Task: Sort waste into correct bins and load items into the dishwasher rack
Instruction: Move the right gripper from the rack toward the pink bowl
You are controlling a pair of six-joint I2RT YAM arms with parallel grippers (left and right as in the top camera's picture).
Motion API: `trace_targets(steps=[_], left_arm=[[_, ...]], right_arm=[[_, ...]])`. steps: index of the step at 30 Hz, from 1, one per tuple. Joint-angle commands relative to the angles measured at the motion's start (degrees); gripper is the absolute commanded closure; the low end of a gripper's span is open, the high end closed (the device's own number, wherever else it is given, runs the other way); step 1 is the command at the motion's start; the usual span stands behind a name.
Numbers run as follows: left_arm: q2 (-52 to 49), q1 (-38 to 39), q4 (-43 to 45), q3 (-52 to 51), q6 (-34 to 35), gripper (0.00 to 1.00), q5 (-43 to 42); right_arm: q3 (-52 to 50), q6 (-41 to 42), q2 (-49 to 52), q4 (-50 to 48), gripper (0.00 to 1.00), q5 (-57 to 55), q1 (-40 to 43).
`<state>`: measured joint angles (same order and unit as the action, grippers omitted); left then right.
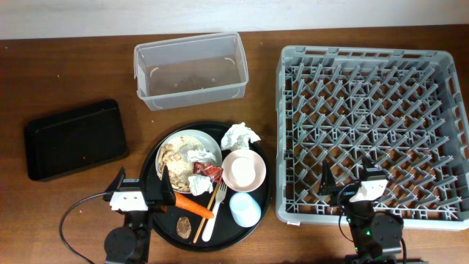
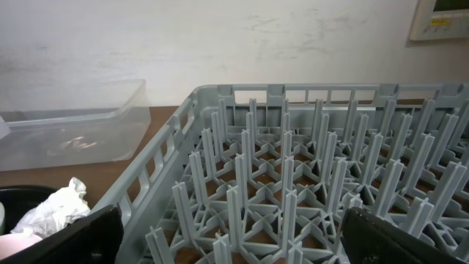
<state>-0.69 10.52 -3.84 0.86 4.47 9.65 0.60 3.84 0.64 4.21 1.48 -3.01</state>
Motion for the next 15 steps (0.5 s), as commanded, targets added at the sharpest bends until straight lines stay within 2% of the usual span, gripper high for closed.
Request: trace_targets(steps=[1, 5, 8, 12, 15], left_arm=[[0.3, -0.2, -0.1, -0.3, -0.9, 0.01, -0.6], [0.3, -0.2, -0.4, -0.1, -0.9, 0.01, -0.7], [0.2, -0.2, -2.7, 1.2, -0.9, 0.01, -0.6], [-4.4, -0.2, -10.1, 7.6, -0.9, 0.01, -1.9], [-12.1, -0.2, -17.4, 15.6, -0.9, 0.01, -3.9]], right_arm=[[-0.3, -0.4, -0.3, 0.3, 0.02, -0.2, -0.4], [0.2, -0.4, -0.3, 0.7, 0.02, 1.2, -0.4], [2.7, -0.4, -0.3, 4.6, 0.02, 1.7, -0.4], [9.5, -0.4, 2.0, 11.7, 0.02, 2.0, -0.4], [15.5, -0.4, 8.4, 15.1, 0.02, 4.8, -0.4]])
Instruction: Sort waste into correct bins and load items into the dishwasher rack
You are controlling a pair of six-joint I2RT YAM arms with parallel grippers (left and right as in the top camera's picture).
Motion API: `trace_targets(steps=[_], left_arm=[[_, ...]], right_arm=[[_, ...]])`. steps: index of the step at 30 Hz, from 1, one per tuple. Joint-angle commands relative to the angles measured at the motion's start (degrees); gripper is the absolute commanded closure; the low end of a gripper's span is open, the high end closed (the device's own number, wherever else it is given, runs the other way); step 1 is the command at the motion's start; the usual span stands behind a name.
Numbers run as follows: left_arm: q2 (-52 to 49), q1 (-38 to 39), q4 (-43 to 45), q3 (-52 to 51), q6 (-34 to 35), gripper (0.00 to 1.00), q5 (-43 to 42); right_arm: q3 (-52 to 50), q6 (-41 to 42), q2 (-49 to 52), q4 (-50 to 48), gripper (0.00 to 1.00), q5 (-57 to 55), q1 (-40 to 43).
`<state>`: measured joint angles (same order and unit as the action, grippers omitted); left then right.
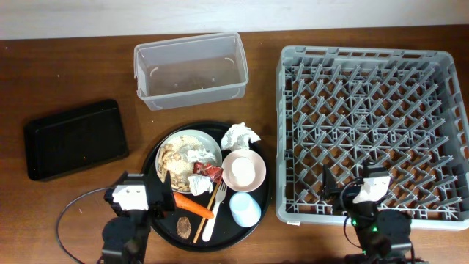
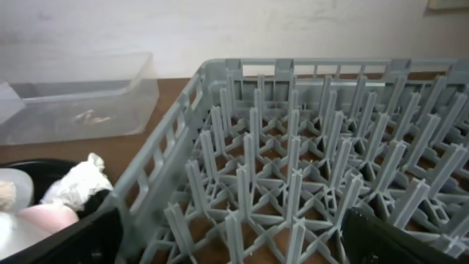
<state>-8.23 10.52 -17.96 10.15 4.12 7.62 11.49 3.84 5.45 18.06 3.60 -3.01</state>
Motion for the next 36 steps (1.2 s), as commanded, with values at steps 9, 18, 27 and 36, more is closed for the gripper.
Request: trace_targets(steps=[9, 18, 27, 36], left_arm=[[-33.3, -0.2, -25.2, 27.7, -0.6, 0.01, -4.5], [-39.7, -0.2, -34.4, 35.1, -0.4, 0.01, -7.9], [-46.0, -17.3, -41.9, 39.0, 7.2, 0.01, -10.8], [-50.1, -19.1, -41.9, 39.0, 7.2, 0.01, -11.5]], right_arm=[[36.5, -0.4, 36.9, 27.5, 0.02, 5.9, -0.4], [52.6, -0.4, 52.9, 37.9, 0.02, 20.1, -3.3], [61.0, 9.3, 71.3, 38.7, 0.02, 1.2, -32.3], [60.9, 13.4, 90.8, 32.2, 0.0, 3.4, -34.5]])
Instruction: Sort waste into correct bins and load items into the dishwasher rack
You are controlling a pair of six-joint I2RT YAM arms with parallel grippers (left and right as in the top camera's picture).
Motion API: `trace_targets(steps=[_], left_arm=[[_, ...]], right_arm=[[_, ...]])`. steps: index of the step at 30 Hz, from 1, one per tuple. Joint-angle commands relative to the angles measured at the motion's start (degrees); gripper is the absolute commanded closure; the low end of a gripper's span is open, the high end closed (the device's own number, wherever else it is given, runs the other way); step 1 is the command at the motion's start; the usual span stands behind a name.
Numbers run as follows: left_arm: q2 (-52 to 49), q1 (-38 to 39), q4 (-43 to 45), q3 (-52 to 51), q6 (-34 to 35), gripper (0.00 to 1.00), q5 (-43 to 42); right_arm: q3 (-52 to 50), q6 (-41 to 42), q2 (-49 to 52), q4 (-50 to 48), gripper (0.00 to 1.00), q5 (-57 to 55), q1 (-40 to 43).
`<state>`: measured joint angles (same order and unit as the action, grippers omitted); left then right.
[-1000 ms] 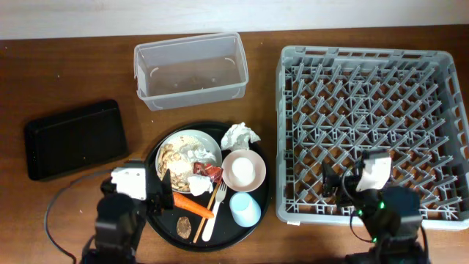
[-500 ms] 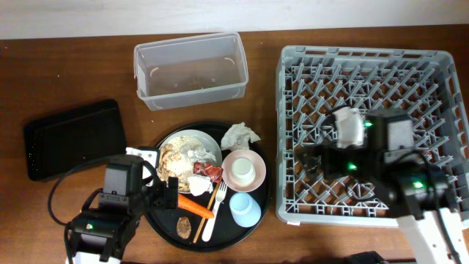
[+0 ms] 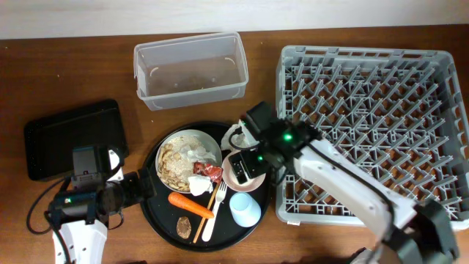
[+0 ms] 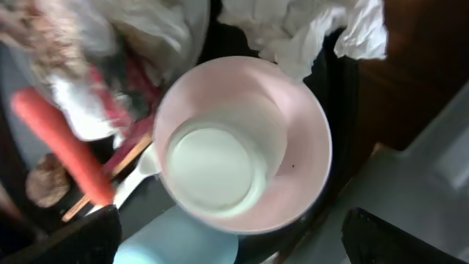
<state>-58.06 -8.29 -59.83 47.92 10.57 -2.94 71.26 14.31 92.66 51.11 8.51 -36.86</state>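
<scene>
On the round black tray (image 3: pixel 167 222) lie a plate of food scraps (image 3: pixel 182 155), crumpled tissue (image 3: pixel 236 136), a red wrapper (image 3: pixel 208 173), a carrot (image 3: pixel 192 204), a wooden fork (image 3: pixel 217 207), a light blue cup (image 3: pixel 245 210) and a pink bowl (image 4: pixel 242 143). My right gripper (image 3: pixel 245 167) hangs open just above the bowl, its fingers (image 4: pixel 58 238) wide apart with nothing between them. The same view shows the cup (image 4: pixel 183 238) and carrot (image 4: pixel 62 150). My left gripper (image 3: pixel 143 188) is at the tray's left rim, open and holding nothing. The grey dishwasher rack (image 3: pixel 374 132) stands to the right.
A clear plastic bin (image 3: pixel 190 70) stands at the back, behind the tray. A black rectangular bin (image 3: pixel 73 139) lies at the left, close to my left arm. The rack's near left corner (image 4: pixel 432 176) is right beside the bowl.
My right arm has gone from the rack's front edge out to the left, and now hangs over the pink bowl. My left arm has shifted left, its gripper now at the tray's left rim.
Both arms first sat low at the table's front edge, the right one looking across the rack. Then both had tilted slightly, with the bowl and tissue coming into the right wrist view. Now the right gripper is open over the bowl. Nothing on the tray has moved.
</scene>
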Motion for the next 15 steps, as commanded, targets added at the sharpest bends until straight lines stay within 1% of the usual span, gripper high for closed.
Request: trace_targets(steps=[1, 2, 4, 6, 7, 8, 12, 15], left_arm=[[-0.2, -0.3, 0.0, 1.2, 0.7, 0.01, -0.9], [-0.2, -0.3, 0.0, 1.2, 0.7, 0.01, -0.9], [-0.2, -0.3, 0.0, 1.2, 0.7, 0.01, -0.9], [-0.2, -0.3, 0.0, 1.2, 0.7, 0.01, -0.9], [-0.2, -0.3, 0.0, 1.2, 0.7, 0.01, -0.9], [-0.2, -0.3, 0.0, 1.2, 0.7, 0.01, -0.9], [-0.2, -0.3, -0.1, 1.2, 0.7, 0.01, -0.9], [-0.2, -0.3, -0.1, 1.2, 0.7, 0.01, -0.9]], right_arm=[[1.2, 3.2, 4.5, -1.5, 0.01, -1.9, -1.1], [1.2, 3.2, 5.9, -2.6, 0.04, -2.0, -2.2], [1.2, 4.9, 6.6, -2.7, 0.04, -5.7, -4.0], [1.0, 6.2, 7.8, -2.7, 0.12, -9.3, -5.5], [1.0, 6.2, 8.3, -2.7, 0.18, -9.3, -5.6], [1.0, 6.2, 8.8, -2.7, 0.22, -9.3, -5.6], [1.0, 7.7, 9.1, -4.0, 0.21, -11.9, -5.6], [1.0, 7.6, 9.1, -6.3, 0.11, -12.1, -5.6]])
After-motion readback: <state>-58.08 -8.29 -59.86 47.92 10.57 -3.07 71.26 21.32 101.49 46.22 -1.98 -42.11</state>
